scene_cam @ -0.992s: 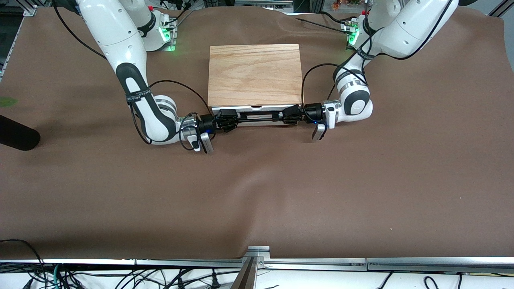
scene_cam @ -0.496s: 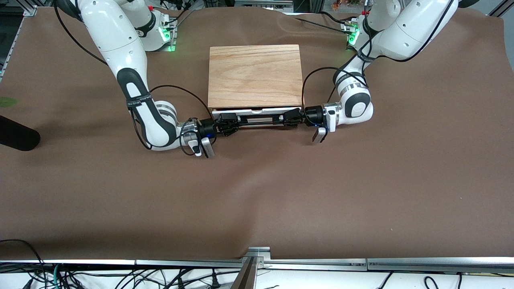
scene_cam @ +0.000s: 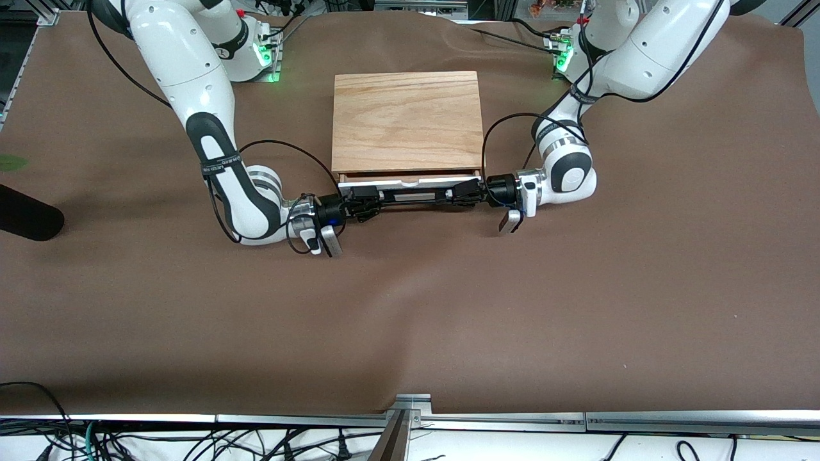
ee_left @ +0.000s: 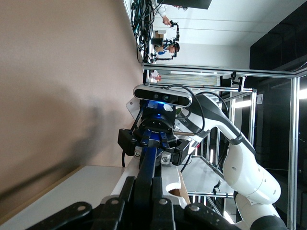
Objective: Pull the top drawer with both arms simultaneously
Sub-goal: 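Pull the black handle outward from the box with both grippers together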
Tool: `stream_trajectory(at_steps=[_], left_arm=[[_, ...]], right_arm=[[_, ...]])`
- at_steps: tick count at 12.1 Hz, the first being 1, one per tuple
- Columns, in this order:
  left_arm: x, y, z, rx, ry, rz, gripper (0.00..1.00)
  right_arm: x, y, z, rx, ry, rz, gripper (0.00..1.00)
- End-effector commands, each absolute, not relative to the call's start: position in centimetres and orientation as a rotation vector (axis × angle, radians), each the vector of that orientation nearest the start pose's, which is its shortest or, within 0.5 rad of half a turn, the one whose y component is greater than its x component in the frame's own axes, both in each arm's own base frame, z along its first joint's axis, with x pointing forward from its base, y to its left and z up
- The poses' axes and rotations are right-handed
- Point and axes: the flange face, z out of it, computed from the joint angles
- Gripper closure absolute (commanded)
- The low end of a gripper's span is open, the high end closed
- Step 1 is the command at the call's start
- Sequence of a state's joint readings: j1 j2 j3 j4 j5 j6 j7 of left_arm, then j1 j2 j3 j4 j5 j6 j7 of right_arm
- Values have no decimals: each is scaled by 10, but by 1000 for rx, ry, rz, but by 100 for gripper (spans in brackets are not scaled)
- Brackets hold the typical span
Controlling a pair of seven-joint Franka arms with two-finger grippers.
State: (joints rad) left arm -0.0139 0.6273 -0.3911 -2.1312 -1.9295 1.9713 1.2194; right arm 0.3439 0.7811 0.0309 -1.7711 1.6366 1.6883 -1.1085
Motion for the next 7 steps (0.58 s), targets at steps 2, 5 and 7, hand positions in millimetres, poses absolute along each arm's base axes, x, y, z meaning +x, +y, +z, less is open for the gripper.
stream_trajectory(at_steps=[2,5,7], left_arm=[[484,-251,120,1688,207,4,100],[493,-247,117,1690,220,11,100],[500,-247,118,1687,233,5,100]], right_arm=[[631,266,168,-1595,-154,-64,94],[643,266,170,-1593,-139,-59,94],[653,262,174,-1598,-128,-62,94]])
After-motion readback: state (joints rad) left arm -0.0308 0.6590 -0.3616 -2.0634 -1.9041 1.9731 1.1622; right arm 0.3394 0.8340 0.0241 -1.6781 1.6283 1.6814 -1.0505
